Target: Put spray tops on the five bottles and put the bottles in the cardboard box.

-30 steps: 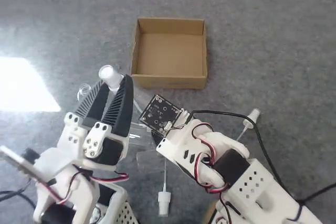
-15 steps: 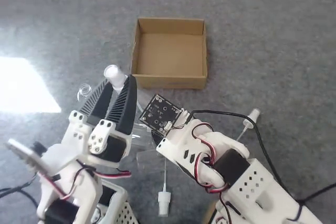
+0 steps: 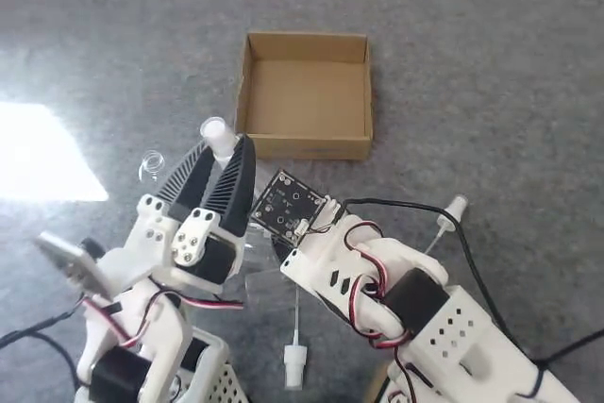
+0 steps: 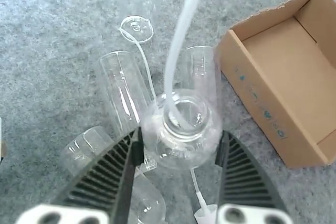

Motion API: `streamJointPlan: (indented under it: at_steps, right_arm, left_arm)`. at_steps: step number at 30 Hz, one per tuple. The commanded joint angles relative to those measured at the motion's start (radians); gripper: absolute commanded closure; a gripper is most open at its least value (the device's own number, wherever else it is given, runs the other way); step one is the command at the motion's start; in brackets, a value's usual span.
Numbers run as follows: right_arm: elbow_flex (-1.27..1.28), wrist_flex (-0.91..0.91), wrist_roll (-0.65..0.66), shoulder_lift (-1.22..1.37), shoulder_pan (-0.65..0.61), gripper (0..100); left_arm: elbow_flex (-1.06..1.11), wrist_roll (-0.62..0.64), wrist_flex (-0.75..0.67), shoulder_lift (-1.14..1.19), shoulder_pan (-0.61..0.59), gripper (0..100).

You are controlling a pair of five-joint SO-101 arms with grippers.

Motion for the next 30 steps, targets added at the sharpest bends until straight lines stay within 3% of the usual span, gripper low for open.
streamJointPlan:
  at_steps: [1, 12, 23, 30]
  right_arm:
    - [-0.017, -0.025, 0.012, 0.005, -0.008, 86.5]
    - [0.005, 0.027, 0.012, -0.203, -0.008, 86.5]
    - [0.029, 0.012, 0.012, -0.222, -0.004, 86.5]
    - [0.029, 0.012, 0.012, -0.223, -0.002, 86.5]
  left_arm:
    - [-0.005, -0.003, -0.026, -0.005, 0.008, 98]
    - [0.028, -0.002, -0.028, -0.005, 0.02, 98]
    - [0.061, -0.011, -0.025, -0.005, 0.081, 98]
    - [0.076, -0.097, -0.02, -0.005, 0.104, 99]
